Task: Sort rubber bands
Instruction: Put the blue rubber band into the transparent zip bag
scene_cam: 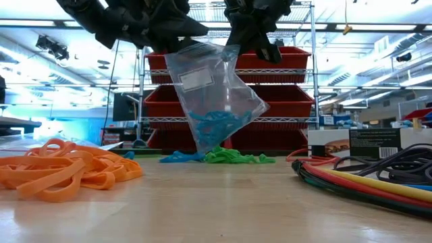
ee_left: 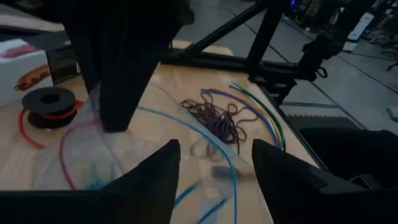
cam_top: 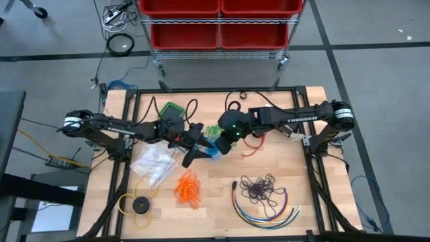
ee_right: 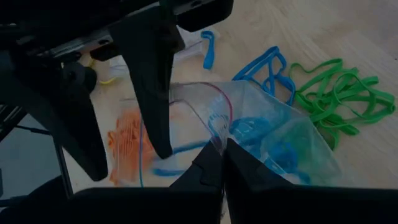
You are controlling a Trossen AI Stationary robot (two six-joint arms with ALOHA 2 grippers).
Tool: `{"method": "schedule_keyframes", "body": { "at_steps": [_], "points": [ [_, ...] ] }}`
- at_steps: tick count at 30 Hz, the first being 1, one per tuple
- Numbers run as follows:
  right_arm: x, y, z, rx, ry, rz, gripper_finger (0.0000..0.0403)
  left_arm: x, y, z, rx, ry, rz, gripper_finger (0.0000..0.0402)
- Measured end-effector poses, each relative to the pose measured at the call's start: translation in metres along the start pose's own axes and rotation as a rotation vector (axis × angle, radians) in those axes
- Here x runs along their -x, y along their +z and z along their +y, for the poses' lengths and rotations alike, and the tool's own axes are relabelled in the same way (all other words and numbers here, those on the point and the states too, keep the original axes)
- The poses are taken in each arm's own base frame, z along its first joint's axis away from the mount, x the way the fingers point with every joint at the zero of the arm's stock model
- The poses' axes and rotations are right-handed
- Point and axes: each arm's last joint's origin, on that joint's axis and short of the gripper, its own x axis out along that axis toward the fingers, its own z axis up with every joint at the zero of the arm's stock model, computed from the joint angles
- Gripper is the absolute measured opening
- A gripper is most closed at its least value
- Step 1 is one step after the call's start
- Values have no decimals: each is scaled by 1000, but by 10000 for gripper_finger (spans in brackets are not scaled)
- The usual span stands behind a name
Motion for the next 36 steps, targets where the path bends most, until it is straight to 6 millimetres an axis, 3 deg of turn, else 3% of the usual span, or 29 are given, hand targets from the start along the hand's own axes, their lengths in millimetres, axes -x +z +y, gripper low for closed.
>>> {"method": "schedule_keyframes", "body": {
  "at_steps": [6,14,23,28,36],
  "points": [
    [0,0,0,3,0,0,0,4,12,-4,-71,64,78,212],
    [0,-1,-1,3,-7,9,0,20,34,-24,-222,91,251,213],
    [0,-1,-1,4,-9,11,0,58,26,-31,-265,235,454,198],
    [0,-1,0,4,-5,7,0,65,-7,-26,-254,247,563,190],
    [0,-1,0,4,-4,7,0,68,-97,-3,-251,285,625,188]
  ]
}}
